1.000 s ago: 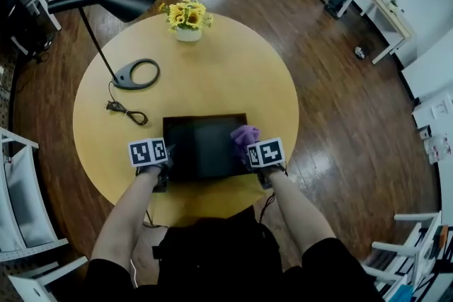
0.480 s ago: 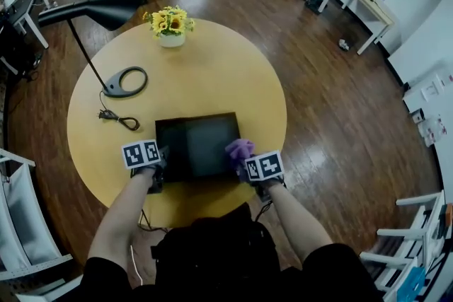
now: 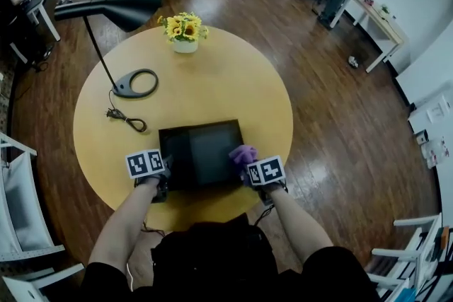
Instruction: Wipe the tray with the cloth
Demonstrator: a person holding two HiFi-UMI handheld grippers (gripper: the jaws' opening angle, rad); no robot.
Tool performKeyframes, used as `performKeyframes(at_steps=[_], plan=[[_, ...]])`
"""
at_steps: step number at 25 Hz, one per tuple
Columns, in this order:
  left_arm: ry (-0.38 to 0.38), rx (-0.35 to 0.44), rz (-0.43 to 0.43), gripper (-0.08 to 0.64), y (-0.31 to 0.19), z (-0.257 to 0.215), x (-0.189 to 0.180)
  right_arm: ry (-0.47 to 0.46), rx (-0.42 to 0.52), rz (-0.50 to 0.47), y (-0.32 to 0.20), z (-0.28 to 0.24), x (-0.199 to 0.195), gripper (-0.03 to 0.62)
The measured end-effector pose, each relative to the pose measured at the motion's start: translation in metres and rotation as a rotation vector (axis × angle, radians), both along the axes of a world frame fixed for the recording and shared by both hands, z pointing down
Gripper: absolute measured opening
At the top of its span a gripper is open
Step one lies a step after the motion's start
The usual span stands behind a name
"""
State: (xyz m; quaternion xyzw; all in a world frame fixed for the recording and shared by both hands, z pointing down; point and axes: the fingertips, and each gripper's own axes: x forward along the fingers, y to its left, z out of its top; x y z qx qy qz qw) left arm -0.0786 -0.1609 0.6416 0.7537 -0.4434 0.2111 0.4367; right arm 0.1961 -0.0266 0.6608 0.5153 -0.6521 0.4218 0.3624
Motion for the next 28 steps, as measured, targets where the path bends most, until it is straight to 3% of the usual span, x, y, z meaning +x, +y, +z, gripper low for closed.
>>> performKeyframes(at_steps=[6, 12, 19, 22, 28], plan=[[0.031, -0.040, -0.162, 0.141, 0.030, 0.001, -0.018, 0.073, 0.007, -0.158, -0.049, -0.003, 0.008, 0.101], [0.061, -0.087, -0.397, 0.127, 0.064, 0.001, -0.045, 0.115, 0.044, -0.412, -0.116, -0.013, -0.022, 0.101], [0.112, -0.141, -0.587, 0.097, 0.096, 0.003, -0.024, 0.178, 0.082, -0.598, -0.173, -0.009, -0.027, 0.101], [0.137, -0.165, -0.631, 0.104, 0.110, 0.005, -0.007, 0.191, 0.123, -0.636, -0.189, -0.012, -0.035, 0.101], [0.191, -0.202, -0.622, 0.121, 0.118, 0.009, 0.018, 0.217, 0.213, -0.693, -0.214, -0.020, -0.052, 0.104]])
